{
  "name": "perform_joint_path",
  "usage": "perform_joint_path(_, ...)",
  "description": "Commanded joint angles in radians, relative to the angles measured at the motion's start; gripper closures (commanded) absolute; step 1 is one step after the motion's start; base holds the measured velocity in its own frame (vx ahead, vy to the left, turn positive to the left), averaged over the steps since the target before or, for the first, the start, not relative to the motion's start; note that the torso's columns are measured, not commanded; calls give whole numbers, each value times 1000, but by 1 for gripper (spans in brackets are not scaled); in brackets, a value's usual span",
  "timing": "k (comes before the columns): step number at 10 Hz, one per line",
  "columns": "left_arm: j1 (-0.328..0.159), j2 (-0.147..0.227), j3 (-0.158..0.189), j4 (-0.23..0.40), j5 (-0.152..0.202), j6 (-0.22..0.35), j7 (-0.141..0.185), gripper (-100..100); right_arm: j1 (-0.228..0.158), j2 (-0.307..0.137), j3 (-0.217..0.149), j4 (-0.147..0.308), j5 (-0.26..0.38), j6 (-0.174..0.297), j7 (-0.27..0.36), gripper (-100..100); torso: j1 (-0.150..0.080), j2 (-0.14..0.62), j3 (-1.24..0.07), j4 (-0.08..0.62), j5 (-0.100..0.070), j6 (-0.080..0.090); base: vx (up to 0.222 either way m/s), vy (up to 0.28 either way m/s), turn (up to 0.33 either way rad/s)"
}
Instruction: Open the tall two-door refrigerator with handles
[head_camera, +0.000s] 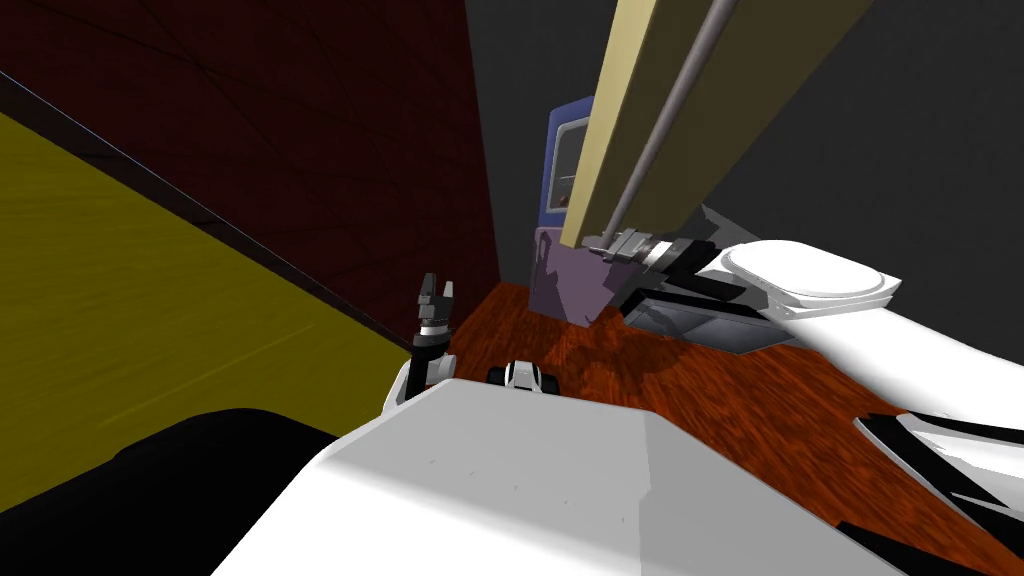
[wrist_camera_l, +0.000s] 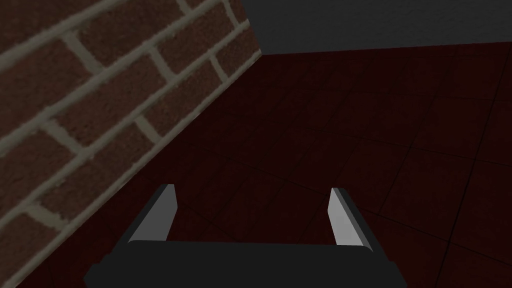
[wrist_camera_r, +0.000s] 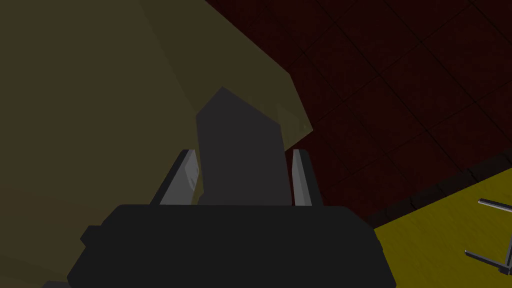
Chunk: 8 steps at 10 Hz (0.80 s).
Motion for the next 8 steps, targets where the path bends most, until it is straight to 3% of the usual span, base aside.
perform_joint_path(1, 0, 0, 0, 0, 0, 0, 0, 0, -10, 20, 7, -44, -9, -29, 4, 100, -4, 0, 0, 1, 0, -1, -121, -299, 58)
perform_joint_path(5, 0, 0, 0, 0, 0, 0, 0, 0, -9, 33, 5, -77, -21, -54, 10, 100, 7, -1, 0, 0, 2, -1, -108, -158, 12)
perform_joint_path(8, 0, 0, 0, 0, 0, 0, 0, 0, -12, 46, 9, -111, -33, -77, 12, 100, -8, 3, 2, 0, -3, 0, -51, -261, 62)
